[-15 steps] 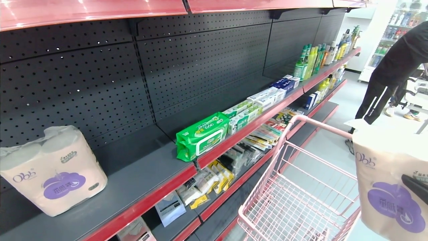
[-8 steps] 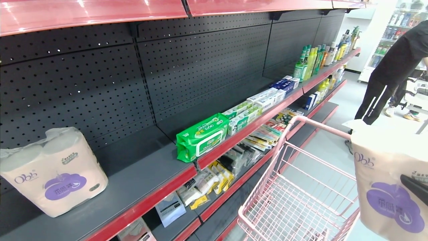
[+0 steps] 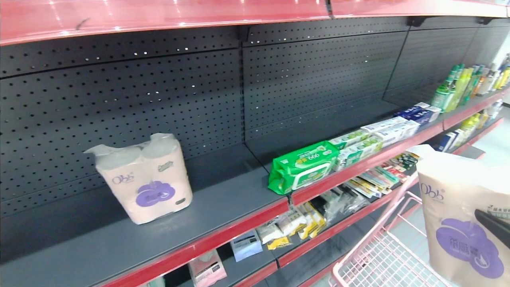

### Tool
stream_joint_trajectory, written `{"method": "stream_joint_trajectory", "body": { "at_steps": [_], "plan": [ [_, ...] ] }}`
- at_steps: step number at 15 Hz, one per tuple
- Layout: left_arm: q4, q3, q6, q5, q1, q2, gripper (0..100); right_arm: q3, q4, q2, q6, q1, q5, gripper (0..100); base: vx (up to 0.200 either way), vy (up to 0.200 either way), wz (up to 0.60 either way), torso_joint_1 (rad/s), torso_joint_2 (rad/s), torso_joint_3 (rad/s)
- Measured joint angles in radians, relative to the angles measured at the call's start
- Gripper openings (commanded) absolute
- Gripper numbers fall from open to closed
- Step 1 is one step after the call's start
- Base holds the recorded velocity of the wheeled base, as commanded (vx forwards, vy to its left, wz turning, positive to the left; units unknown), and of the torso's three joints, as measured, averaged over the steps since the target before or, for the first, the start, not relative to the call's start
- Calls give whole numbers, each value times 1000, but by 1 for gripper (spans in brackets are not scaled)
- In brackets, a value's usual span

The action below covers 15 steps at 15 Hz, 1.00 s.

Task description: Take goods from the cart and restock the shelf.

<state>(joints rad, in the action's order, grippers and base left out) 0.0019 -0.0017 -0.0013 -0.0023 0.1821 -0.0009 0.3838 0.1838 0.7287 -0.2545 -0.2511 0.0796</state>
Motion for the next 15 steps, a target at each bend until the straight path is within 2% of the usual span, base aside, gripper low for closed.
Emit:
{"method": "stream_joint_trajectory", "body": {
  "at_steps": [9, 15],
  "plan": [
    [0, 0, 0, -1, 0, 0, 100, -5, -8, -65, -22, 6, 5, 0, 0, 0, 600, 2, 3, 1],
    [-1, 0, 7, -5, -4, 0, 100, -90, -13, -261, -56, 11, 8, 0, 0, 0, 0, 0, 0, 0]
  ]
}}
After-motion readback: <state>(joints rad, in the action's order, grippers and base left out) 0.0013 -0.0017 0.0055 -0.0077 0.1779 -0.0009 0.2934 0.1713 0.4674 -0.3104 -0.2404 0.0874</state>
